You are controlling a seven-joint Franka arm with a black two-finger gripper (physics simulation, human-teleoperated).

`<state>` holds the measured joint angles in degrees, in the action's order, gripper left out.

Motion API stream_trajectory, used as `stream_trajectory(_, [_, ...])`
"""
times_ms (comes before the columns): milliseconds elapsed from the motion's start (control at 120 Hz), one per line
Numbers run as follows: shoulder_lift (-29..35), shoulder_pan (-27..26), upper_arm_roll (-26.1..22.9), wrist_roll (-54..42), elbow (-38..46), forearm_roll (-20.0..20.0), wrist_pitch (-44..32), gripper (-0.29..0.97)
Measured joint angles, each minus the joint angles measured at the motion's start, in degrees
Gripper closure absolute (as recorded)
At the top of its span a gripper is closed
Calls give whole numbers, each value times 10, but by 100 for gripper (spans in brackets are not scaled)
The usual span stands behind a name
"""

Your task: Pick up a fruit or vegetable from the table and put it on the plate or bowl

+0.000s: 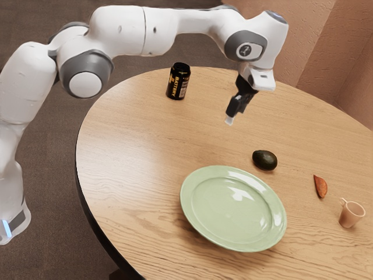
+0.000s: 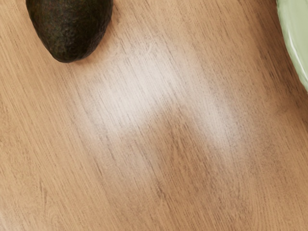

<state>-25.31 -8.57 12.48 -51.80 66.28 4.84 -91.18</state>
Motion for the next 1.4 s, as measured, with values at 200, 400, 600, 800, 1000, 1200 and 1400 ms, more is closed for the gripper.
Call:
stream_trajectory(200, [-48,-2,-35,-76,0,50,-101,0])
stream_trajectory(400, [-69,-2,-64,-123,-2,59,-176,0])
stream_trajectory(600, [-89,22,-64,-157,-11,58,-226,0])
stream_trajectory(800, [-116,25,-65,-180,-21,57,-255,0])
stream_trajectory(1000, [-129,24,-66,-197,-21,56,-270,0])
stream_trajectory(1200, [-139,25,-66,-208,-21,57,-282,0])
stream_trajectory(1400, [-149,30,-66,-215,-22,57,-295,0])
